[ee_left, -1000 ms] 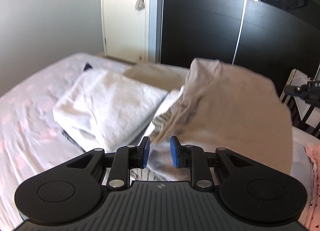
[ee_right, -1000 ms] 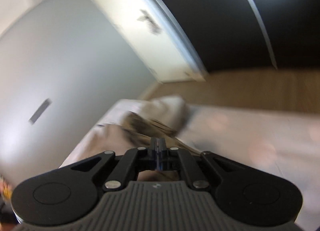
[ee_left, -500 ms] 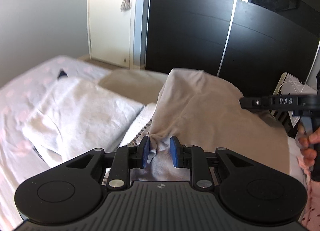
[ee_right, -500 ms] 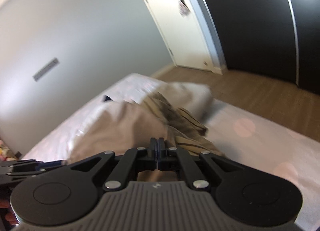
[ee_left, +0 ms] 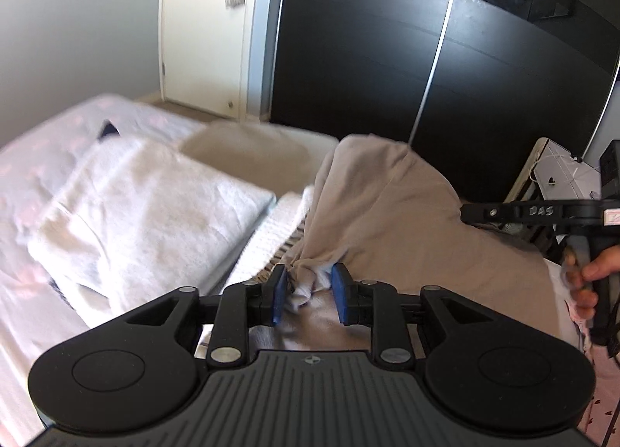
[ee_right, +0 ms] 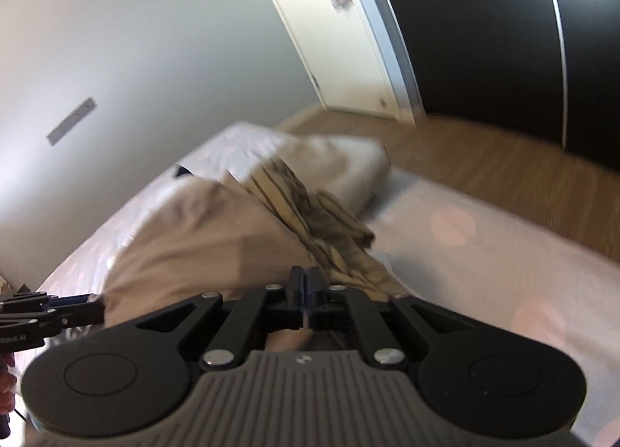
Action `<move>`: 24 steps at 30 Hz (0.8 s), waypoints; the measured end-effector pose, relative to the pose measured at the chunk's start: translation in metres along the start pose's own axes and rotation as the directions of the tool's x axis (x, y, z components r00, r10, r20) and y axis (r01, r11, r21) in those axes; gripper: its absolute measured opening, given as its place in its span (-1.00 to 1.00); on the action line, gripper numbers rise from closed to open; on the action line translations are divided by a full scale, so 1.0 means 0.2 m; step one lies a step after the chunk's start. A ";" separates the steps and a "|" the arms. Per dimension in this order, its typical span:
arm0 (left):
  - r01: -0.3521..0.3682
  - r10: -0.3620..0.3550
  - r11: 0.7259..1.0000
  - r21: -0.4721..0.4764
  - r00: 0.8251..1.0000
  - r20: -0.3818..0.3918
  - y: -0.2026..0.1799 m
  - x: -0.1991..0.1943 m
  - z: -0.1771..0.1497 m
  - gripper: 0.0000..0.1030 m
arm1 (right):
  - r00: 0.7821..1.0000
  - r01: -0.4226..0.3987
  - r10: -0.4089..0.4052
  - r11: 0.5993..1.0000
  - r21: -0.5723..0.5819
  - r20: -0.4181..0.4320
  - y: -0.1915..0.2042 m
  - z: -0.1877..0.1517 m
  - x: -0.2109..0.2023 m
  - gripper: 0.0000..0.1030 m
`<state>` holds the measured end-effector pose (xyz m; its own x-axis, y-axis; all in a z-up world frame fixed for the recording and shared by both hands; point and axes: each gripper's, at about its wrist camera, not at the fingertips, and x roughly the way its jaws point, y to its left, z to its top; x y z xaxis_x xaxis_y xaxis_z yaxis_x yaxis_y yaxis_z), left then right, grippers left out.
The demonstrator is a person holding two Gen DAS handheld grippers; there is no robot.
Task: Fold clothes
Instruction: 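Lower the shirt onto the stack and open both grippers, then press the shirt flat on top of the stack with both grippers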
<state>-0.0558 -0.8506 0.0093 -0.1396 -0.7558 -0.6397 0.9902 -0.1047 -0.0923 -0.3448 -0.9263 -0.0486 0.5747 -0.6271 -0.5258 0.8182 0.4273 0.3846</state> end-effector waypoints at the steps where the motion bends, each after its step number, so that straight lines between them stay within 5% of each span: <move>1: -0.008 0.008 1.000 0.016 1.000 0.020 -0.03 -0.05 0.00 -0.56 | 1.000 -0.006 0.007 1.000 -0.027 0.023 0.02 0.00 -0.05 -0.90; 8: 0.022 -0.026 0.998 0.051 0.997 0.076 -0.30 -0.30 -0.12 -0.23 | 0.988 -0.097 0.119 0.972 -0.215 0.094 0.15 -0.12 -0.37 -0.89; 14: 0.012 -0.019 0.990 0.139 0.999 0.043 -0.49 -0.29 -0.27 -0.23 | 0.993 -0.060 0.094 0.928 -0.368 0.075 0.23 -0.36 -0.43 -0.86; 20: -0.025 0.030 0.992 0.126 0.999 -0.033 -0.49 -0.18 -0.32 -0.21 | 0.999 -0.036 0.042 0.938 -0.345 0.009 0.19 -0.42 -0.31 -0.85; 24: -0.057 0.058 0.993 0.107 0.998 -0.002 -0.47 -0.26 -0.31 -0.20 | 0.998 -0.039 0.051 0.940 -0.339 0.027 0.21 -0.38 -0.36 -0.75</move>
<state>-0.1422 -0.7611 0.0048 -0.0824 -0.7593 -0.6455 0.9912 -0.1298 0.0262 -0.3494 -0.8138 -0.0521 0.6151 -0.6217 -0.4849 0.7524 0.6468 0.1251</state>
